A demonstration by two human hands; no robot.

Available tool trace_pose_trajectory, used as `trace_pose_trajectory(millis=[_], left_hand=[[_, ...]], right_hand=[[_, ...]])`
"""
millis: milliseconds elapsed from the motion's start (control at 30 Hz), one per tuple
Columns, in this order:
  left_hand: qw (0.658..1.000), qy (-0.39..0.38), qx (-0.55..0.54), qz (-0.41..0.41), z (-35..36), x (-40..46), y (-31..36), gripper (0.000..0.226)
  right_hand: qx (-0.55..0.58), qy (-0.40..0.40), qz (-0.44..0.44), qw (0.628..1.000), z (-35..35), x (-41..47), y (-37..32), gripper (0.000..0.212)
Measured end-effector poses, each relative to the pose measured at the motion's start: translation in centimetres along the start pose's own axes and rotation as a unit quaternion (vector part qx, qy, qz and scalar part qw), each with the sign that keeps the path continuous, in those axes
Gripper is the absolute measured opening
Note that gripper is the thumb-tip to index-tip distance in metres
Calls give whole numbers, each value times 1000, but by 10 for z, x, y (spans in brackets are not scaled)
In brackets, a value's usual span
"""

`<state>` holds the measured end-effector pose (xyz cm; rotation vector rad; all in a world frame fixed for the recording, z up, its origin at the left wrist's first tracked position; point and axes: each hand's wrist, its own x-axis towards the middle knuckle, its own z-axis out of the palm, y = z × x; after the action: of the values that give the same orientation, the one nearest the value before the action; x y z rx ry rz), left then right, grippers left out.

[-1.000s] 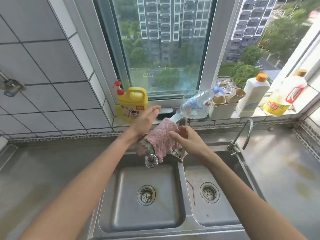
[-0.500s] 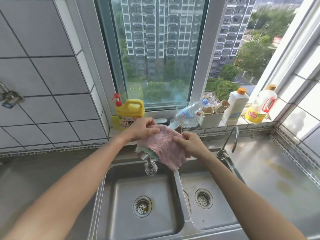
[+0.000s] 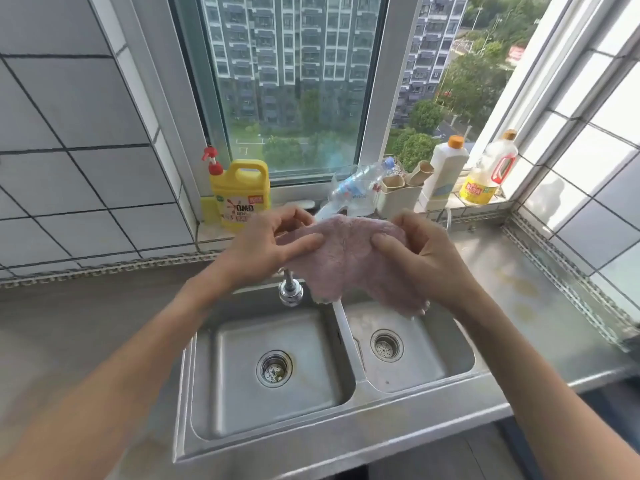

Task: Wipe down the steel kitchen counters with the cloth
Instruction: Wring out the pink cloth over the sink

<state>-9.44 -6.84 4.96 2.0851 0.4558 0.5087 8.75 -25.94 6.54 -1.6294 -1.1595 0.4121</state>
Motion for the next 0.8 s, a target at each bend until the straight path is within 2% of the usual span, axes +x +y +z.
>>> trace_pose_trajectory(millis=[100, 200, 367, 467, 600, 800], left_hand=[[999, -37, -34, -6, 34, -37, -11, 28], [997, -74, -20, -19, 70, -68, -30, 20], [996, -61, 10, -68, 115, -117, -55, 18], [992, -25, -3, -125, 132, -147, -59, 16], [978, 44, -20, -202, 161, -182, -51, 21], [929, 161, -40, -331, 216, -225, -19, 21]], right_hand=[[11, -26, 21, 999, 0, -48, 7, 20], [15, -61, 56, 996, 8, -91, 25, 21], [-17, -82, 113, 990, 21, -146, 66, 18], [-17, -67, 126, 990, 15, -159, 84, 22], [46, -78, 149, 985, -6, -162, 104, 25], [82, -184, 123, 972, -46, -139, 135, 18]])
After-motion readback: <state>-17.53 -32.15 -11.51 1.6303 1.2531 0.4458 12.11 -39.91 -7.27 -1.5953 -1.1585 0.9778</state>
